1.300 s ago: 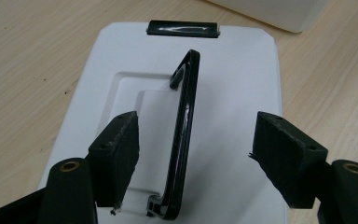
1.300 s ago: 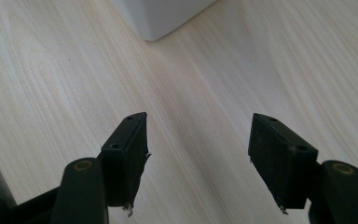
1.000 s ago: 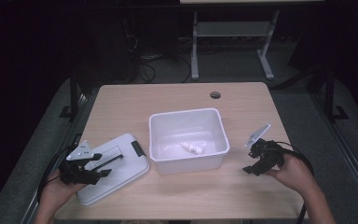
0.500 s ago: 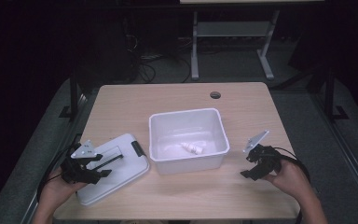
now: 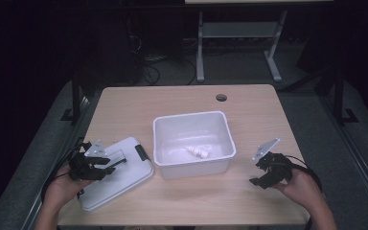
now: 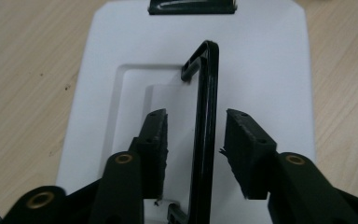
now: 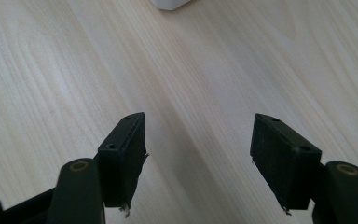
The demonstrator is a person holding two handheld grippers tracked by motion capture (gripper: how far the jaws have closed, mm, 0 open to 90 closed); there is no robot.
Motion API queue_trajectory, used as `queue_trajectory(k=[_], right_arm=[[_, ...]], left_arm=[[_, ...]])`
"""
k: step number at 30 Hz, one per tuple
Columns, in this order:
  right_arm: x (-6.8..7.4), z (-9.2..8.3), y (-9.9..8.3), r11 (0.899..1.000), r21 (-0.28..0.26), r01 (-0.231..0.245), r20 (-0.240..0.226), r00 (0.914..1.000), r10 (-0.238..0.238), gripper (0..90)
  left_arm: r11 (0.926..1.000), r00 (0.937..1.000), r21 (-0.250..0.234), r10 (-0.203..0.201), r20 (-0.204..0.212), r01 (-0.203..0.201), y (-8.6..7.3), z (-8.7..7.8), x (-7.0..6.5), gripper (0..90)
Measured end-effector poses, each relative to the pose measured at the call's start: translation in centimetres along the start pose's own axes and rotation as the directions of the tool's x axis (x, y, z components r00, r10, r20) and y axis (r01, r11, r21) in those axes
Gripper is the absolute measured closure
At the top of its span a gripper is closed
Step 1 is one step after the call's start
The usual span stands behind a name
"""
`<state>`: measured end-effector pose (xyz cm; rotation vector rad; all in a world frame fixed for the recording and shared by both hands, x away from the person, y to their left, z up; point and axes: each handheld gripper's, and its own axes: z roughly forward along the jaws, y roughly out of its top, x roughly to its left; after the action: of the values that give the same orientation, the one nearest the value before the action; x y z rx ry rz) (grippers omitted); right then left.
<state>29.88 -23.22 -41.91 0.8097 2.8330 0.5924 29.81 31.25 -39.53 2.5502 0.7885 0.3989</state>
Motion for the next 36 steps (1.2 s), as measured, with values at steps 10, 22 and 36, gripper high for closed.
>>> queue_trajectory(k=[10, 22, 36], right_arm=[[0.3, 0.4, 0.0, 1.0, -0.003, 0.013, 0.008, 0.9999, -0.013, 34.6], [0.2, 0.4, -0.1, 1.0, -0.008, -0.005, 0.009, 1.0, 0.005, 34.3], [0.3, 0.9, 0.2, 1.0, -0.018, -0.001, 0.003, 1.0, 0.001, 34.2]], left_arm=[[0.9984, 1.0, 0.056, 0.009, 0.0, -0.009, 0.2, 0.6, 0.4, 69.6], [0.9963, 0.9999, 0.086, 0.01, 0.002, -0.01, 0.5, 0.6, 1.2, 77.9], [0.9931, 0.9997, 0.116, 0.016, 0.021, -0.018, 0.9, 0.6, 1.7, 81.0]])
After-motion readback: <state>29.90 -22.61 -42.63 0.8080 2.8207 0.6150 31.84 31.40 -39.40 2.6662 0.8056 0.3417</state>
